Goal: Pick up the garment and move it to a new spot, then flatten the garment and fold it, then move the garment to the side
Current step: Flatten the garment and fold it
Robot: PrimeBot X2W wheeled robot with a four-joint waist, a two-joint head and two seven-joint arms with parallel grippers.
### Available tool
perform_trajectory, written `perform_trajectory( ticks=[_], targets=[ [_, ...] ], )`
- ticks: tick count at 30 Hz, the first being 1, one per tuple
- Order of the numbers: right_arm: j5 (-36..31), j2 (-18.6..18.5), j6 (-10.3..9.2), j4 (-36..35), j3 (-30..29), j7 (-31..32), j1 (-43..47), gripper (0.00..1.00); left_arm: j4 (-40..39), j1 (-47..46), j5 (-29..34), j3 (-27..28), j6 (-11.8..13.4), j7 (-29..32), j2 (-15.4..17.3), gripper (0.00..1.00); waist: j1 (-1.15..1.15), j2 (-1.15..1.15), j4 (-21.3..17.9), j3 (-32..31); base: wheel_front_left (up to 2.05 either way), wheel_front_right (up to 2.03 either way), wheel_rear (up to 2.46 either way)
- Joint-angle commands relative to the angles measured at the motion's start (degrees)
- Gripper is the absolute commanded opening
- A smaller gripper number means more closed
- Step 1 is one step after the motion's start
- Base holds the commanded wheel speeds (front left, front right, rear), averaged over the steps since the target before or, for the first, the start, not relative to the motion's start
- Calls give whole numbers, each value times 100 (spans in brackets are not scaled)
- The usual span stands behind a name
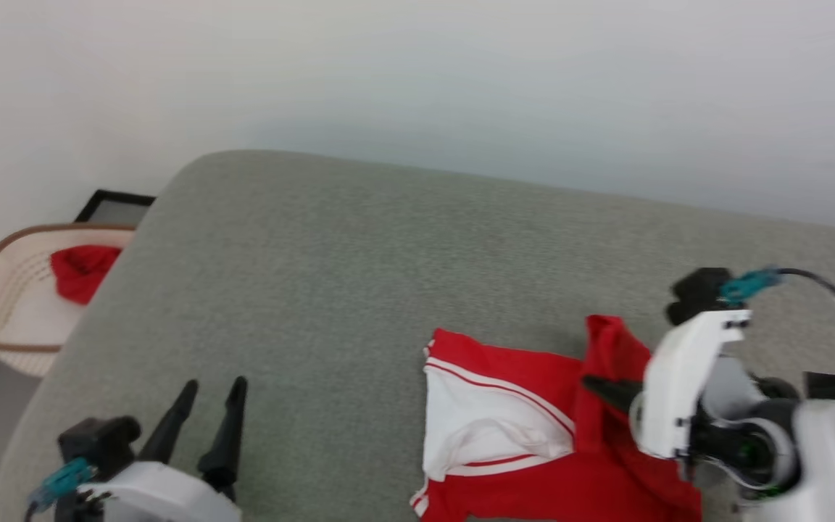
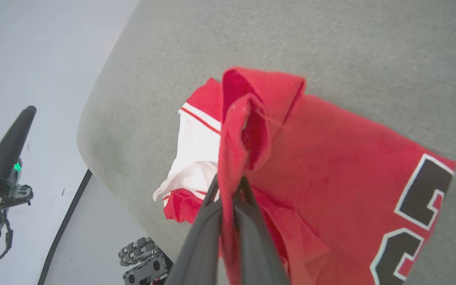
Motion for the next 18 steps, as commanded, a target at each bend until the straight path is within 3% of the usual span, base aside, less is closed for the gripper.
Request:
perform_trajectory(
  ticks=[1, 6, 18],
  targets=[
    [-37, 22, -5, 122, 100, -116, -115, 0, 37, -72, 45, -26, -33, -2, -30, 100, 0, 0, 199, 29, 0, 0, 0],
    [230, 28, -4, 932, 750, -668, -427, 0, 199, -298, 39, -132, -109, -18, -203, 100, 0, 0, 417, 85, 0, 0, 0],
    [-249, 27, -4, 2385, 2357, -1672, -1118, 0, 589, -599, 33, -242, -270, -112, -418, 100, 0, 0, 609, 191, 0, 0, 0]
  ],
)
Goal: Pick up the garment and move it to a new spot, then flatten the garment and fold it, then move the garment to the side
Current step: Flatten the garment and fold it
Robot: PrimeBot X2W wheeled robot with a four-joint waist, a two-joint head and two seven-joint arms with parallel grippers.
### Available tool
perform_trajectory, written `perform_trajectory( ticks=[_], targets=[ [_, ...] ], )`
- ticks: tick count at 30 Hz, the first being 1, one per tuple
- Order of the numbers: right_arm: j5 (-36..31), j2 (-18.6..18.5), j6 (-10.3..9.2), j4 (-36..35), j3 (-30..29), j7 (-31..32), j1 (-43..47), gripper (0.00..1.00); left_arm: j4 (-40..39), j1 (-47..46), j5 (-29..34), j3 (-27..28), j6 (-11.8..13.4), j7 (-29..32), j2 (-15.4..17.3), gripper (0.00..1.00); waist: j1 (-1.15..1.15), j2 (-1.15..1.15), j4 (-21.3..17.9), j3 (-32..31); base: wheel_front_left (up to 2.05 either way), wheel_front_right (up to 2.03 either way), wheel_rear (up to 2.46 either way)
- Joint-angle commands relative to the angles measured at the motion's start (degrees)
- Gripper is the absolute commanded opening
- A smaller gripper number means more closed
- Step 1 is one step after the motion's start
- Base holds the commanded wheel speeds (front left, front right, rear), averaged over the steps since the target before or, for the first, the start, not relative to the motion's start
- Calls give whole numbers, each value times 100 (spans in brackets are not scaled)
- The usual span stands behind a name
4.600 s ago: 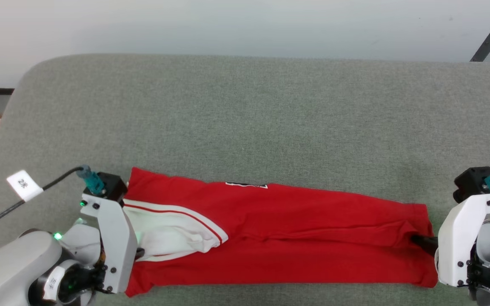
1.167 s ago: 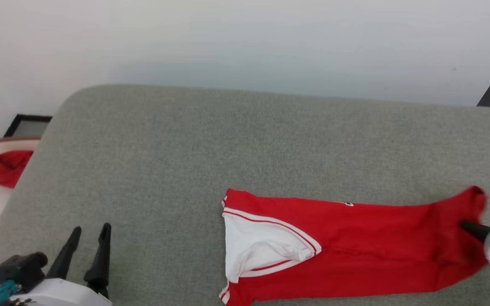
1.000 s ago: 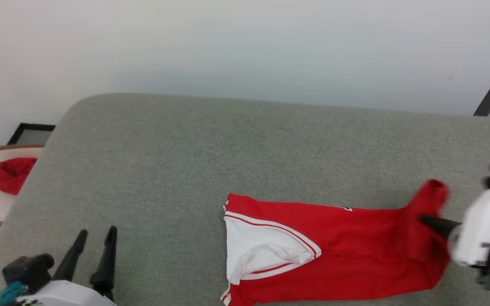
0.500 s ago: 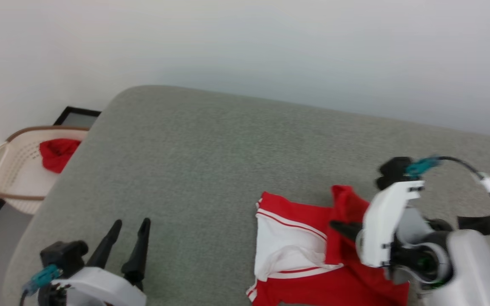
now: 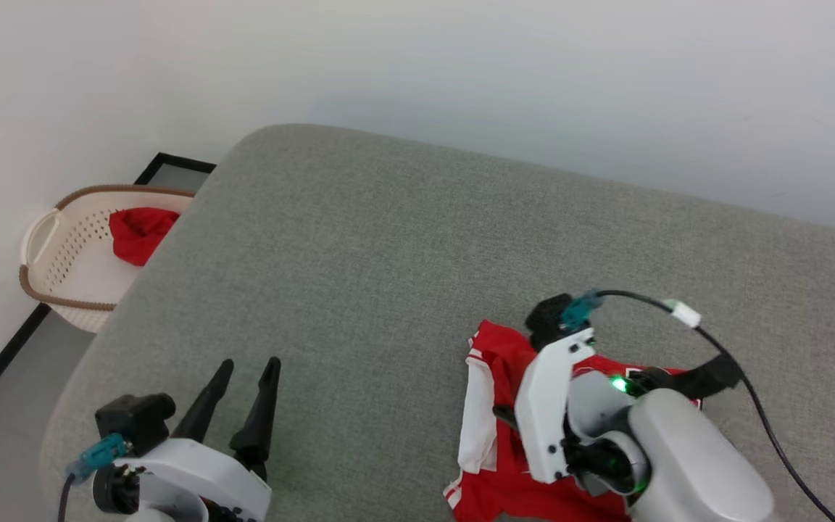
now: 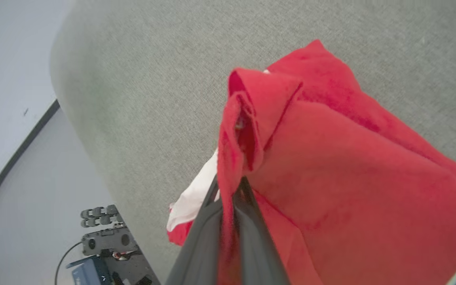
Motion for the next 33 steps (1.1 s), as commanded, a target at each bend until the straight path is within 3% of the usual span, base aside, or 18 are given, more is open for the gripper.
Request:
perform_trajectory(
  ticks=[1, 3, 4, 5, 6, 7, 17, 23, 33],
  targets=[
    [-123, 10, -4, 69, 129, -121, -111, 0, 40, -52, -6, 17, -31, -33, -12, 100, 0, 0, -5, 9, 0, 0, 0],
    [-215, 12, -4, 198, 359, -196, -181, 0, 89, -75, -20, 25, -52, -46, -23, 100, 0, 0, -20, 13, 0, 0, 0],
    [-240, 12, -4, 229, 452, -259, -230, 21, 118, -80, -26, 34, -51, -59, -23, 100, 0, 0, -34, 8, 0, 0, 0],
    [-259, 10, -4, 262, 546, -300, -280, 35, 141, -83, -33, 43, -67, -67, -20, 100, 0, 0, -50, 2, 0, 0, 0],
    [-221, 11, -4, 280, 645, -326, -311, 74, 161, -85, -29, 51, -75, -75, -13, 100, 0, 0, -67, -7, 0, 0, 0],
    [-134, 14, -4, 251, 740, -362, -327, 100, 178, -78, -31, 68, -80, -76, -2, 100, 0, 0, -96, -22, 0, 0, 0],
    [193, -47, -4, -207, 1037, -555, -460, 100, 175, 160, -40, 207, -23, -118, 180, 100, 0, 0, -544, -241, 0, 0, 0],
    [216, -369, -4, -679, 841, -804, -311, 100, 70, 356, 27, 288, 75, -138, 340, 100, 0, 0, -915, -354, 0, 0, 0],
    [-28, -1196, -4, -1352, 106, -2295, 328, 100, -296, 718, 264, 535, 323, -189, 504, 100, 0, 0, -1637, -378, 0, 0, 0]
  ],
)
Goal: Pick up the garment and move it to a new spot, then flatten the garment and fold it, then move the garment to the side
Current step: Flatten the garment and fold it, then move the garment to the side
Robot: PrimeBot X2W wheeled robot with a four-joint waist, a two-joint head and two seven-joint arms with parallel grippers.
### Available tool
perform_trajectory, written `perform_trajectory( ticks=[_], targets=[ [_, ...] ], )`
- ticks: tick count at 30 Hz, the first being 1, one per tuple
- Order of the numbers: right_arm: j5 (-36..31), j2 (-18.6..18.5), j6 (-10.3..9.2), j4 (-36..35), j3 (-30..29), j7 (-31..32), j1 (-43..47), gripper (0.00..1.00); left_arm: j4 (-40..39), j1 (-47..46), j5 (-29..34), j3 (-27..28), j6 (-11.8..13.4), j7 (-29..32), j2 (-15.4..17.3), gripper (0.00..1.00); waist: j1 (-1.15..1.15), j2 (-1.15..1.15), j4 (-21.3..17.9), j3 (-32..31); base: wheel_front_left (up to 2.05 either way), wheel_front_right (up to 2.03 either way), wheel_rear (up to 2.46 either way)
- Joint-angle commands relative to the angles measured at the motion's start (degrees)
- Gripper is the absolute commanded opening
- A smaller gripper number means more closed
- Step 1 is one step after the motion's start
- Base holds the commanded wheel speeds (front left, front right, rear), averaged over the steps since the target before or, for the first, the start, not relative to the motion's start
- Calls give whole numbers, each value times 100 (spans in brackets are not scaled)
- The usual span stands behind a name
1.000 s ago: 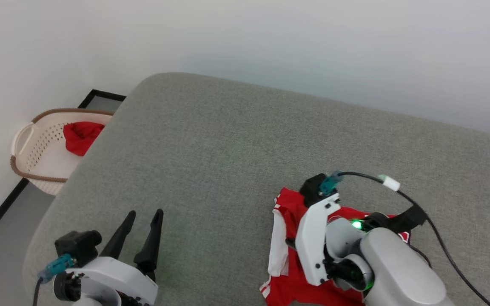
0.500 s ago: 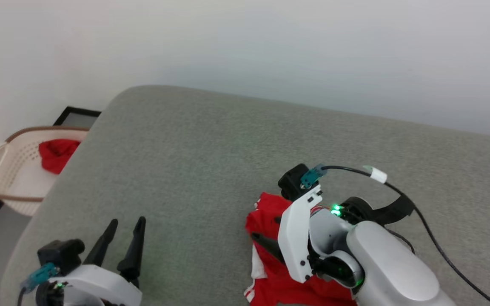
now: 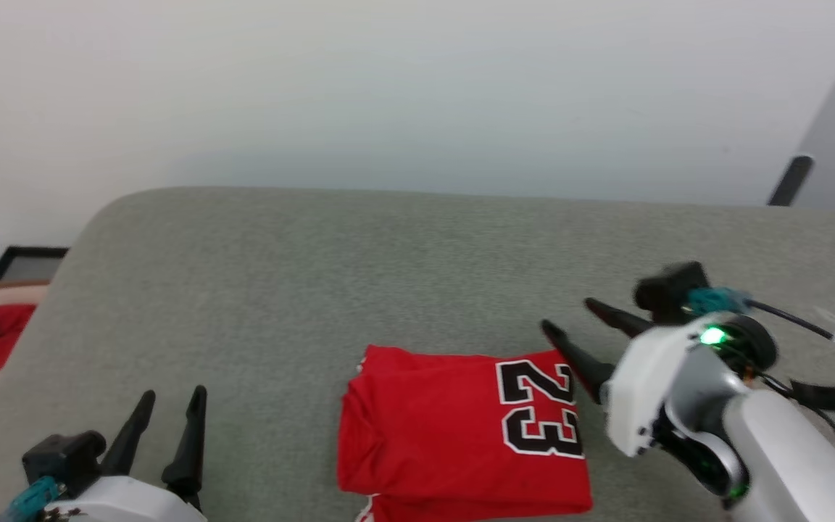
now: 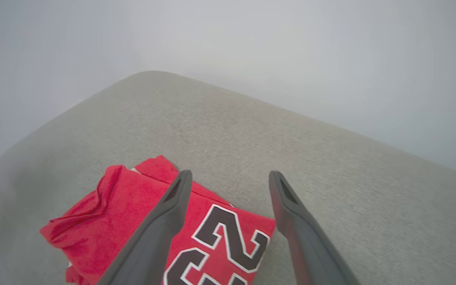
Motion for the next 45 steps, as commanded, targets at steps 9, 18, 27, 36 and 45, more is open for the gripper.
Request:
perform_trajectory(
  ticks=[9, 18, 27, 36, 45],
  targets=[
    [-279, -464, -4, -24, -571, -1715, 709, 100, -199, 262, 410, 240, 89, -42, -49, 100, 0, 0, -585, -53, 0, 0, 0],
    [-438, -484, -4, 125, -1431, -2919, 1635, 100, -359, 565, 962, 816, -57, -34, -297, 100, 0, 0, -676, -142, 0, 0, 0],
    [-505, -255, -5, 88, -2023, -3214, 2263, 100, -246, 761, 1463, 1356, -394, -35, -656, 100, 0, 0, -639, -179, 0, 0, 0],
    [-557, -195, -4, -2, -2089, -3125, 2400, 100, -144, 693, 1774, 1616, -642, -35, -913, 100, 0, 0, -594, -192, 0, 0, 0],
    [-641, -123, -4, -118, -1885, -2960, 2346, 100, -67, 503, 1928, 1738, -735, -35, -1006, 100, 0, 0, -218, -184, 0, 0, 0]
  ],
)
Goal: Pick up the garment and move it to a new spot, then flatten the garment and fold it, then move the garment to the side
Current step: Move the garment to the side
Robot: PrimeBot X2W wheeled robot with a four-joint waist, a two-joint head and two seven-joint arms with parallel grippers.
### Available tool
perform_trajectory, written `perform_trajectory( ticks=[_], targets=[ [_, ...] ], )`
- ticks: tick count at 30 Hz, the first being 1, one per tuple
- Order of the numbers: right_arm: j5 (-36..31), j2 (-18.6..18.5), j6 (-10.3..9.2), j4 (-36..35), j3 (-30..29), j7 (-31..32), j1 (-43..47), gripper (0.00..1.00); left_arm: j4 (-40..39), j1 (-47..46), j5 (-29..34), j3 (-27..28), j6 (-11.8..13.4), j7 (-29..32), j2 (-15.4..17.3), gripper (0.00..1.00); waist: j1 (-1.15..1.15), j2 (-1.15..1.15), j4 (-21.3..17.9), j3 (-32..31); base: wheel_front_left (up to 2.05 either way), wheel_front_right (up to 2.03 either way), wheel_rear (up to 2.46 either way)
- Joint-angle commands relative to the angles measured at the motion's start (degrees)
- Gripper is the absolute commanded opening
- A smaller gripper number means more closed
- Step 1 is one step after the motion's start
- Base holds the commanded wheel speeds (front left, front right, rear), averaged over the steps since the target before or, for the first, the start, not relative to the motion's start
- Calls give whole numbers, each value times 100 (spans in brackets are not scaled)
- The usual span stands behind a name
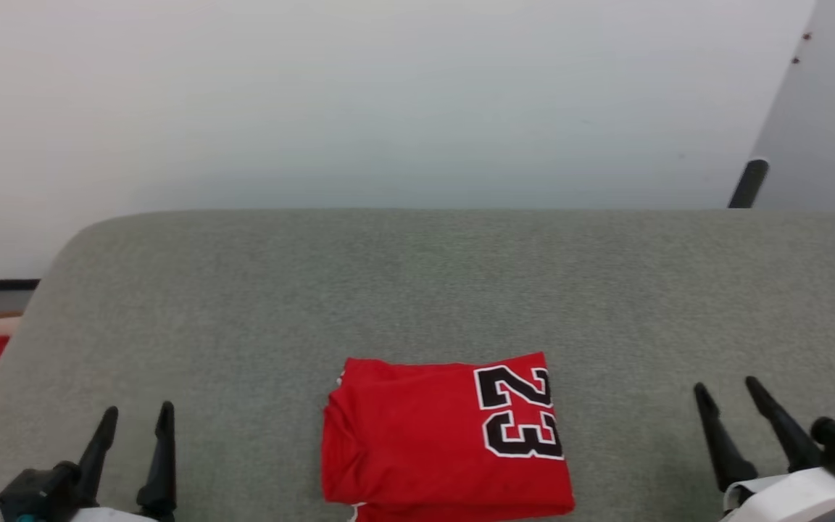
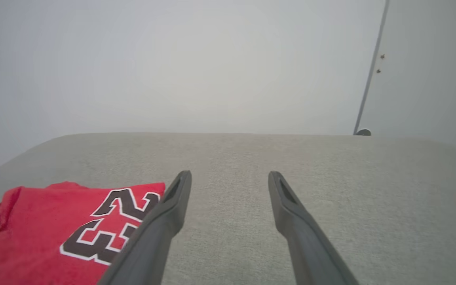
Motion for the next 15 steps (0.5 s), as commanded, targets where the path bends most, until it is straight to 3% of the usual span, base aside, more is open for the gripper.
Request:
perform_trajectory(
  ticks=[1, 8, 15],
  targets=[
    [-4, 51, -4, -17, 79, 28, -17, 100, 32, -56, 52, 31, -27, 2, 1, 100, 0, 0, 177, 0, 0, 0, 0],
    [-18, 136, -5, 30, 547, 223, -207, 100, 82, -158, 97, 123, -44, 2, -50, 100, 0, 0, 573, -10, 0, 0, 0],
    [195, 2, -5, 195, 922, 920, -420, 100, 143, -201, 116, -4, -60, 2, -80, 100, 0, 0, 808, 70, 0, 0, 0]
  ],
)
